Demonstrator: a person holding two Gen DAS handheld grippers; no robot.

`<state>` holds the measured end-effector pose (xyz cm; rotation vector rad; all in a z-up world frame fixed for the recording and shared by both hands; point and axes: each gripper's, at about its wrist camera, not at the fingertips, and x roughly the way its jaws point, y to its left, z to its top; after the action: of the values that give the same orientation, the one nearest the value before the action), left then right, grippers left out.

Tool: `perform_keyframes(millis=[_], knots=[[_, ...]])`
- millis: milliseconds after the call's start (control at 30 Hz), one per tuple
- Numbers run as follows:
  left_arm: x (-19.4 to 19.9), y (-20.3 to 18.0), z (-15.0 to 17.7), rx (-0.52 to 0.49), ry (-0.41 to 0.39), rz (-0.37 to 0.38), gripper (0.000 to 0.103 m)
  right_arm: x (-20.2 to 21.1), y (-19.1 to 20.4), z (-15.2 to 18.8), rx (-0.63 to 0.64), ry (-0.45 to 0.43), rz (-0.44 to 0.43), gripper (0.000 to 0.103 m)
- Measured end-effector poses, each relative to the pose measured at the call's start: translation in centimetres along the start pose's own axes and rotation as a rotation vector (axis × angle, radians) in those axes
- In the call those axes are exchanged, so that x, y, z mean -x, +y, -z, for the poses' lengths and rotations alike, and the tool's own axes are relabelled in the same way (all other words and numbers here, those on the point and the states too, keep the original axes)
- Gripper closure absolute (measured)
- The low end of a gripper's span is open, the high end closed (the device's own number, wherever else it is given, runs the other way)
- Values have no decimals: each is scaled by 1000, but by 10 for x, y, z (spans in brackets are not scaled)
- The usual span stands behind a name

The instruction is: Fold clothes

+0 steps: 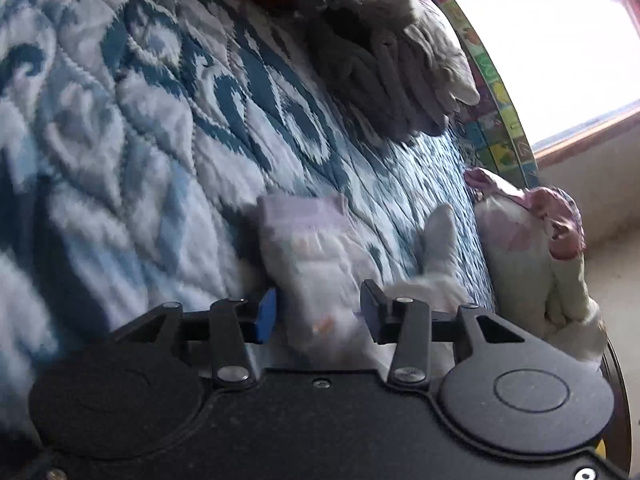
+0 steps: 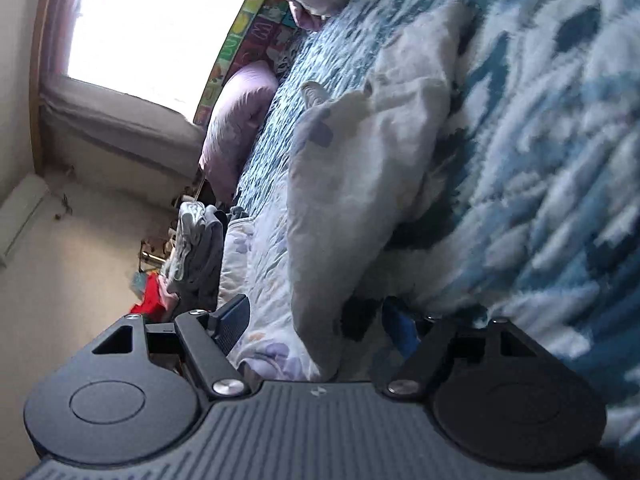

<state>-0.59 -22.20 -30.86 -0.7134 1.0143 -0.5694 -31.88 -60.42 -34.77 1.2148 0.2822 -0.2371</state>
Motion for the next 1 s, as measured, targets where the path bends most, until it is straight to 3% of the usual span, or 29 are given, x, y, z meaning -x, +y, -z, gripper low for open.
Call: perform_keyframes(millis=[67, 133, 233, 300, 367, 433, 500, 533, 600, 700, 767, 900, 1000], knots=[[-2, -5, -5, -55, -4, -16, 94, -2, 5, 1, 53, -1, 19, 30], [6, -13, -10, -128, -36, -16, 96, -6, 13, 3, 123, 1, 44, 30], [41, -28, -20, -265, -173, 20, 96, -6, 17, 5, 169, -3, 65, 33], [60, -31, -31, -339, -270, -23, 96, -5, 15, 5, 163, -12, 66, 38], [61, -22, -45, -354, -276, -91, 93, -3, 12, 5, 155, -21, 66, 42], [48, -7, -54, -365, -254, -229, 82, -3, 11, 6, 157, -25, 66, 42], [43, 1, -56, -336, -224, -362, 80, -4, 11, 6, 162, -27, 67, 42], [48, 4, -53, -315, -234, -367, 79, -4, 11, 6, 163, -28, 67, 42], [63, 1, -41, -296, -248, -335, 74, -4, 11, 7, 162, -32, 67, 42], [72, -13, -16, -330, -188, -252, 70, -6, 12, 8, 167, -33, 70, 43], [70, -21, 0, -337, -116, -187, 61, -8, 13, 8, 174, -34, 73, 43], [51, -26, 30, -287, 56, -82, 61, -7, 12, 8, 168, -38, 76, 45], [35, -32, 61, -287, 155, -44, 61, -6, 10, 8, 149, -43, 76, 51]])
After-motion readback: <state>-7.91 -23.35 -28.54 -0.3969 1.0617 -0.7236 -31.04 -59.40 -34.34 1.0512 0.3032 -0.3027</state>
